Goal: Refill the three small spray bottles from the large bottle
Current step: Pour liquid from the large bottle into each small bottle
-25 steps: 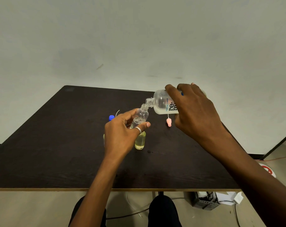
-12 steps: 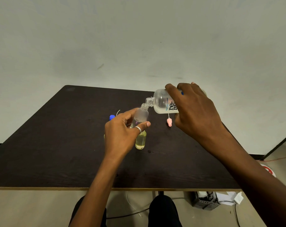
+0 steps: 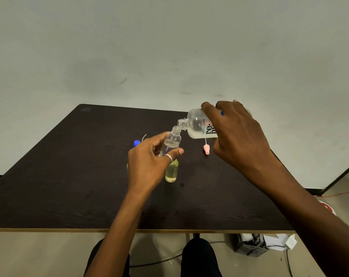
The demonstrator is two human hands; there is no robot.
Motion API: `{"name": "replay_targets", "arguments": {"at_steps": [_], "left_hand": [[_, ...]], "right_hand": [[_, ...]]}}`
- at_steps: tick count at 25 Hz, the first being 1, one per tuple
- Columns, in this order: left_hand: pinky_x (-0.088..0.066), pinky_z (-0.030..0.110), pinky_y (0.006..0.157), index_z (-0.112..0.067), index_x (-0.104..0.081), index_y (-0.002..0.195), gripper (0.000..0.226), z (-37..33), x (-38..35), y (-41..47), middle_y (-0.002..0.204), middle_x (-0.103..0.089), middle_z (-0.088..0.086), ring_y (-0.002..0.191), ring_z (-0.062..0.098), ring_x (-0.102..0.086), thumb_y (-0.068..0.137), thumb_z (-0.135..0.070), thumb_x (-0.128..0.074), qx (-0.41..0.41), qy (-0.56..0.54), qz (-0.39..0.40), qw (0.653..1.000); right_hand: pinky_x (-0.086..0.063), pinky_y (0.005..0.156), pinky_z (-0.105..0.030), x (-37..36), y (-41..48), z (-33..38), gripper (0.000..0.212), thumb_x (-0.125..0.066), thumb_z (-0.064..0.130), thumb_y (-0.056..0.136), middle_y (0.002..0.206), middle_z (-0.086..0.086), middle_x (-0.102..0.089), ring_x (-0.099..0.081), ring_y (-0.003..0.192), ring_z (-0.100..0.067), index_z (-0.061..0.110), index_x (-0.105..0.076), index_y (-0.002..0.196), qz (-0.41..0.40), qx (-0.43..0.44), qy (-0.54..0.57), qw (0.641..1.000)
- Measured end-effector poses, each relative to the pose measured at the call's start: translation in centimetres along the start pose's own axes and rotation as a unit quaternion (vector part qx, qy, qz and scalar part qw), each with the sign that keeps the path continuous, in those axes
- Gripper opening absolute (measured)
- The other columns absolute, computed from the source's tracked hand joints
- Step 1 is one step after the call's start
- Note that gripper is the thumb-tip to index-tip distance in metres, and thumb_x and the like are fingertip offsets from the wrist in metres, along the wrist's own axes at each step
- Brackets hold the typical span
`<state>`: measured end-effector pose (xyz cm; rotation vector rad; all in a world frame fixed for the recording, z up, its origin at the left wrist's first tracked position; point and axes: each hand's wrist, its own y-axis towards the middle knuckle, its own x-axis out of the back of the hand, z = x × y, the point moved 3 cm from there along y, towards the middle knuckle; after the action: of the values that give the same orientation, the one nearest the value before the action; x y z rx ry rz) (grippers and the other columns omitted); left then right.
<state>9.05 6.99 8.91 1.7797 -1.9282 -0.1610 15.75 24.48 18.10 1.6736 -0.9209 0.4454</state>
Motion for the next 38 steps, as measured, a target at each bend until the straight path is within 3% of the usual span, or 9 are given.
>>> {"name": "replay_targets", "arguments": {"at_steps": [8,11,15,18,23,27,30,34,38], "left_hand": [[-0.045,-0.001,0.077,-0.031,-0.067,0.125,0.055,-0.34,0.12,-0.11,0.104,-0.061,-0.027,0.092,-0.007,-0.062,0.073,-0.036,-0.085,-0.006,0.005,0.002,1.000],[-0.047,0.005,0.080,-0.031,-0.068,0.124,0.054,-0.28,0.08,-0.09,0.103,-0.064,-0.026,0.093,-0.005,-0.064,0.073,-0.035,-0.085,-0.005,0.004,0.003,1.000],[-0.055,0.019,0.087,-0.031,-0.068,0.123,0.053,-0.18,0.12,-0.10,0.109,-0.073,-0.014,0.098,0.001,-0.068,0.073,-0.036,-0.085,-0.006,-0.001,-0.001,1.000],[-0.055,0.020,0.088,-0.031,-0.069,0.123,0.052,-0.24,0.18,-0.16,0.107,-0.072,-0.018,0.098,-0.001,-0.067,0.073,-0.035,-0.085,-0.004,-0.009,0.000,1.000],[-0.055,0.016,0.086,-0.033,-0.069,0.122,0.051,-0.25,0.17,-0.17,0.102,-0.068,-0.025,0.097,-0.003,-0.067,0.073,-0.035,-0.085,-0.005,-0.010,0.003,1.000],[-0.056,0.019,0.087,-0.033,-0.070,0.121,0.051,-0.20,0.14,-0.16,0.104,-0.072,-0.021,0.097,-0.004,-0.067,0.073,-0.035,-0.086,-0.005,-0.018,0.003,1.000],[-0.055,0.017,0.086,-0.033,-0.069,0.121,0.051,-0.25,0.21,-0.22,0.103,-0.071,-0.021,0.096,-0.006,-0.067,0.073,-0.035,-0.085,-0.007,-0.019,0.003,1.000],[-0.055,0.018,0.085,-0.033,-0.069,0.122,0.050,-0.31,0.23,-0.22,0.104,-0.072,-0.021,0.096,-0.004,-0.067,0.074,-0.037,-0.084,-0.012,-0.017,0.004,1.000],[-0.052,0.011,0.083,-0.033,-0.069,0.122,0.050,-0.39,0.28,-0.22,0.103,-0.069,-0.023,0.095,-0.005,-0.067,0.075,-0.035,-0.084,-0.010,-0.018,0.008,1.000]], "right_hand": [[-0.038,0.065,-0.029,-0.11,0.04,0.05,0.075,-0.073,0.006,0.060,0.109,-0.008,-0.058,-0.054,0.100,-0.030,0.019,-0.049,0.130,0.005,0.003,0.003,1.000],[-0.033,0.065,-0.029,-0.18,0.09,0.05,0.076,-0.073,0.006,0.061,0.112,-0.009,-0.058,-0.053,0.103,-0.031,0.020,-0.048,0.132,0.012,0.001,0.009,1.000],[-0.039,0.065,-0.030,-0.12,0.13,0.10,0.076,-0.073,0.006,0.062,0.111,-0.008,-0.057,-0.053,0.103,-0.031,0.021,-0.047,0.132,0.007,0.001,0.010,1.000],[-0.030,0.066,-0.028,-0.24,0.15,0.10,0.077,-0.074,0.008,0.061,0.111,-0.007,-0.057,-0.052,0.103,-0.030,0.021,-0.047,0.131,0.005,0.004,0.002,1.000],[-0.030,0.065,-0.028,-0.41,0.19,0.05,0.079,-0.077,0.011,0.059,0.111,-0.007,-0.057,-0.052,0.103,-0.030,0.022,-0.047,0.131,0.014,0.003,0.003,1.000],[-0.043,0.065,-0.031,-0.24,0.17,0.15,0.079,-0.077,0.010,0.058,0.109,-0.007,-0.058,-0.054,0.101,-0.030,0.021,-0.048,0.131,0.013,0.003,0.002,1.000],[-0.037,0.065,-0.030,-0.10,0.23,0.14,0.077,-0.074,0.008,0.061,0.112,-0.008,-0.057,-0.052,0.103,-0.031,0.021,-0.047,0.132,0.016,0.002,0.007,1.000],[-0.042,0.066,-0.032,0.07,0.26,0.16,0.076,-0.072,0.007,0.061,0.112,-0.009,-0.057,-0.053,0.103,-0.031,0.021,-0.047,0.132,0.011,0.004,0.009,1.000],[-0.049,0.070,-0.035,0.24,0.29,0.32,0.077,-0.073,0.007,0.060,0.110,-0.008,-0.058,-0.053,0.101,-0.030,0.021,-0.048,0.131,0.012,0.003,0.011,1.000]]}}
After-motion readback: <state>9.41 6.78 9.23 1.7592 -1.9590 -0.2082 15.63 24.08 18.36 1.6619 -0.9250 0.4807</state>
